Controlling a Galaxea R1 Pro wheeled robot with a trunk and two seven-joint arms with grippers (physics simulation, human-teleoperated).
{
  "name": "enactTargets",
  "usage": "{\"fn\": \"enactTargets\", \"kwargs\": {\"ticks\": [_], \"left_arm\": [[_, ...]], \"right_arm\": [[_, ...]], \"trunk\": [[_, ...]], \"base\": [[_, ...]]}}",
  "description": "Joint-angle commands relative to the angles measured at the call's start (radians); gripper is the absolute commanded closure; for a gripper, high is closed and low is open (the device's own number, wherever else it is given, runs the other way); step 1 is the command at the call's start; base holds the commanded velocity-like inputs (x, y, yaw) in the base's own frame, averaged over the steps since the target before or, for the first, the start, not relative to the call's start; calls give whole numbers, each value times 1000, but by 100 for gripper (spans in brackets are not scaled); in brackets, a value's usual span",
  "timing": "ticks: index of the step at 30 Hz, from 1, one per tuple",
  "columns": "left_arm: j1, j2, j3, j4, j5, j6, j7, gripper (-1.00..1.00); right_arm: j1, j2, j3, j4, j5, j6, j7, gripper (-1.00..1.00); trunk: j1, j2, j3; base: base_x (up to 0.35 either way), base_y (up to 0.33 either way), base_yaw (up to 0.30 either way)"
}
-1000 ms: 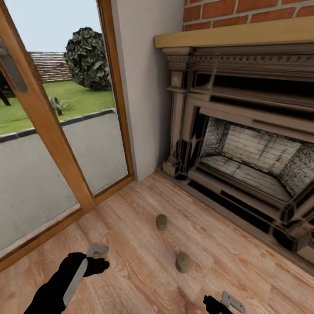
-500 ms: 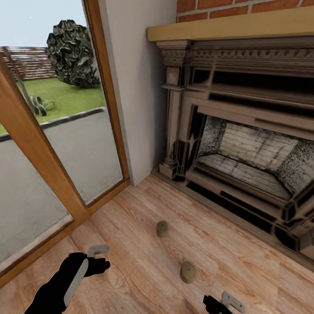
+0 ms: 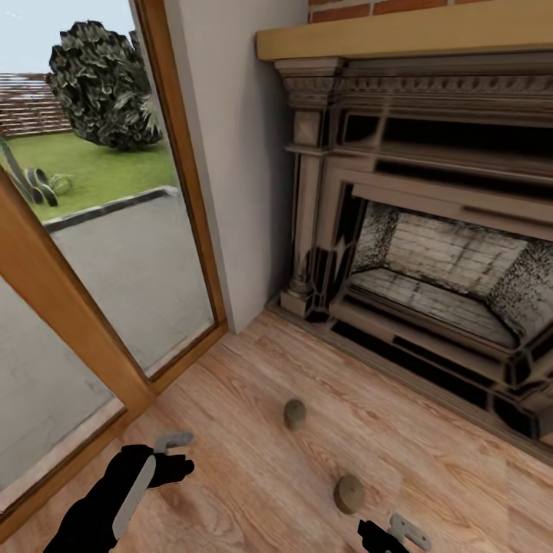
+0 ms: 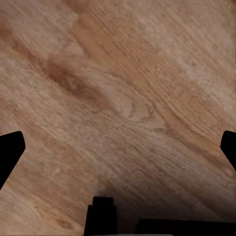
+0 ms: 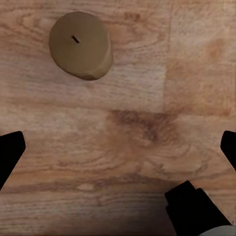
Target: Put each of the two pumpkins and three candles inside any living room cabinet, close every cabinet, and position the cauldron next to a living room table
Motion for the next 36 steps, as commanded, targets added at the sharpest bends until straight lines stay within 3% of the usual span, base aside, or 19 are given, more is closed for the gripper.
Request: {"fn": "enactTargets", "kwargs": {"ticks": [1, 23, 36], "left_arm": [[0, 1, -4, 0, 10, 3, 10, -100], [0, 1, -4, -1, 10, 3, 10, -100], [0, 1, -24, -1, 9, 3, 10, -100]], "right_arm": [[-1, 0, 9, 0, -9, -4, -5, -100], [-1, 0, 10, 0, -8, -5, -5, -100], [-1, 0, 11, 0, -8, -5, -5, -100]], "trunk": [[0, 0, -2], [0, 0, -13], [0, 0, -13]], "base": [[182, 281, -116], [280, 85, -29], [35, -106, 0]]}}
